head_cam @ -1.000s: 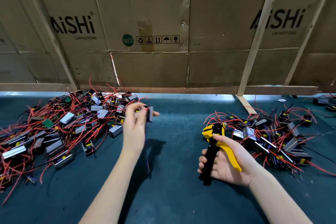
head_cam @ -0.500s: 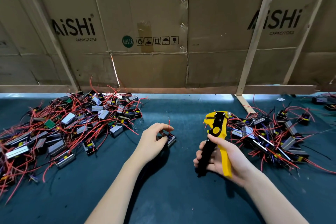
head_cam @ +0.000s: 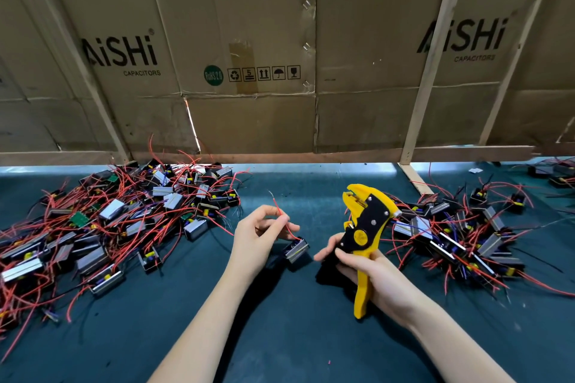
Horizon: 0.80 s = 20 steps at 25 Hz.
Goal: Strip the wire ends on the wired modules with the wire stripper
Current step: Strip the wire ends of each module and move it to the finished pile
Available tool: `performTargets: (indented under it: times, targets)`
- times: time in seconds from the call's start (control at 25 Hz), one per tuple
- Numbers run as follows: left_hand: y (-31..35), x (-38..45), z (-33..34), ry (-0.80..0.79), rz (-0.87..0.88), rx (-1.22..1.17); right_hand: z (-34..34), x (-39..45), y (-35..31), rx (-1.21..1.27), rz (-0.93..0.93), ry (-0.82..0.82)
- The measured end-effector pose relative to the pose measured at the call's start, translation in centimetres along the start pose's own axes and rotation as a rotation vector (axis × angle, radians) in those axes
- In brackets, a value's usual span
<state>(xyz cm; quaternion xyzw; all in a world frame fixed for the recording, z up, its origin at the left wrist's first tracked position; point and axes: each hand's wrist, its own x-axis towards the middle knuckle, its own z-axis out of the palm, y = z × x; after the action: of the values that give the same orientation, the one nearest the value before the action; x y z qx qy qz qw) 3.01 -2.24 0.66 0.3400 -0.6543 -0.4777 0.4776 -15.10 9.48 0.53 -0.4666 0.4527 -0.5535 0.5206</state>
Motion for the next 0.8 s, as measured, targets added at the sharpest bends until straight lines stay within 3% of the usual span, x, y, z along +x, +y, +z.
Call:
performTargets:
  times: [0.16,0.32,0.48,0.8]
  targets:
    - [0.5,0.1,-0.6,-0.119,0.001,-0.077,0.1,-0.2,-0.7,0.09,0.036,-0.028]
    - [0.6,-0.1,-0.9,-0.298,-0.008,-0.008,-0.5,-0.8,-2.1,0.188,0.345,-0.201]
    - [0.5,-0.1,-0.9,-0.32,0.001,-0.014,-0.8,-1.2,-2.4,0.155,0.578,-0.336]
    - [0.7,0.2,-1.5,-0.325,0.001,0.069,-0.6,-1.1,-2.5,0.124,0.588,-0.376]
